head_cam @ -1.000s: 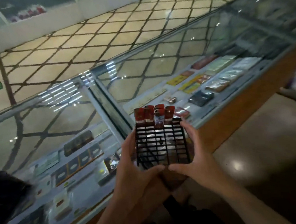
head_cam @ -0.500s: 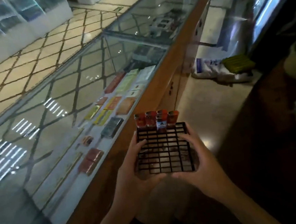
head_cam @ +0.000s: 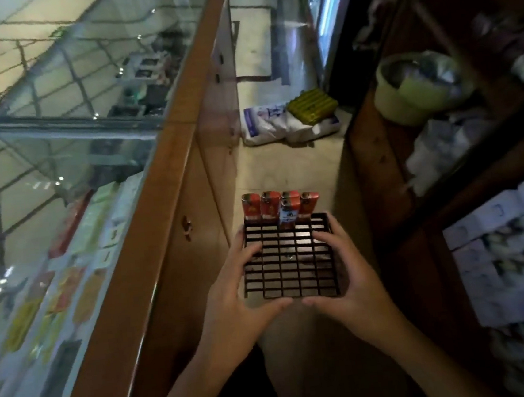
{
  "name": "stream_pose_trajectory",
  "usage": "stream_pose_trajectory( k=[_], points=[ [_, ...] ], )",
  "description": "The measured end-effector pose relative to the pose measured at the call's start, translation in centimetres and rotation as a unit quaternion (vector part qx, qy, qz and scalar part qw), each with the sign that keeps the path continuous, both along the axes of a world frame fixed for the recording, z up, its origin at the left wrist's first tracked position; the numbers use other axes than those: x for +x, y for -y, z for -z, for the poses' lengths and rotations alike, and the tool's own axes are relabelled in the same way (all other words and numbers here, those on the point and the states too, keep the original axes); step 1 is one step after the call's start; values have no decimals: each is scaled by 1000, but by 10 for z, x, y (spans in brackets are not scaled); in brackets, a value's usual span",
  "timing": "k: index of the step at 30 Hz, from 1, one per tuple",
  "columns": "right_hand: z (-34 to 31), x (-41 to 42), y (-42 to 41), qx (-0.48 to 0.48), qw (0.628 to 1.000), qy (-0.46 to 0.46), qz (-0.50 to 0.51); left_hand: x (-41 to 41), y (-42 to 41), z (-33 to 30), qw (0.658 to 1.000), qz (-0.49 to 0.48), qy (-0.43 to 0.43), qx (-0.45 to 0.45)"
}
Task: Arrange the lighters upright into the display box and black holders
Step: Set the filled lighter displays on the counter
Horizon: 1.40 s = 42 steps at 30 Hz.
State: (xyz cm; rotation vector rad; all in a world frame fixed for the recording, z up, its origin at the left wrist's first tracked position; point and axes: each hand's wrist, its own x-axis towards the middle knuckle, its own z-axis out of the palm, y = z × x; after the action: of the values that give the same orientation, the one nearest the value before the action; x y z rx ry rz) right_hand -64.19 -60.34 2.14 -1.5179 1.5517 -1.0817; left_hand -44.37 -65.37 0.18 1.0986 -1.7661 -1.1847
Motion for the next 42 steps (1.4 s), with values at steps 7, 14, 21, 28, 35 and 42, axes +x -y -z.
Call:
stream_pose_trajectory(
  k=[7,14,21,28,35,42],
  points=[
    [0,-50,95,-4,994,-3,106,-65,137,7,995,98,-2,0],
    [8,-122,170,-24,969,-62,237,-159,252,-4,979,204,-3,-11],
    [13,-223,256,-41,956,-55,285,-278,355,-3,961,274,10,-30],
    [6,-316,347,-52,961,-7,272,-380,441,-25,958,279,-46,-42],
    [18,-387,464,-32,961,-20,275,-444,557,-12,968,246,-26,-39],
    [18,-441,601,-16,944,-7,330,-511,705,-3,958,282,-30,-41]
  ],
)
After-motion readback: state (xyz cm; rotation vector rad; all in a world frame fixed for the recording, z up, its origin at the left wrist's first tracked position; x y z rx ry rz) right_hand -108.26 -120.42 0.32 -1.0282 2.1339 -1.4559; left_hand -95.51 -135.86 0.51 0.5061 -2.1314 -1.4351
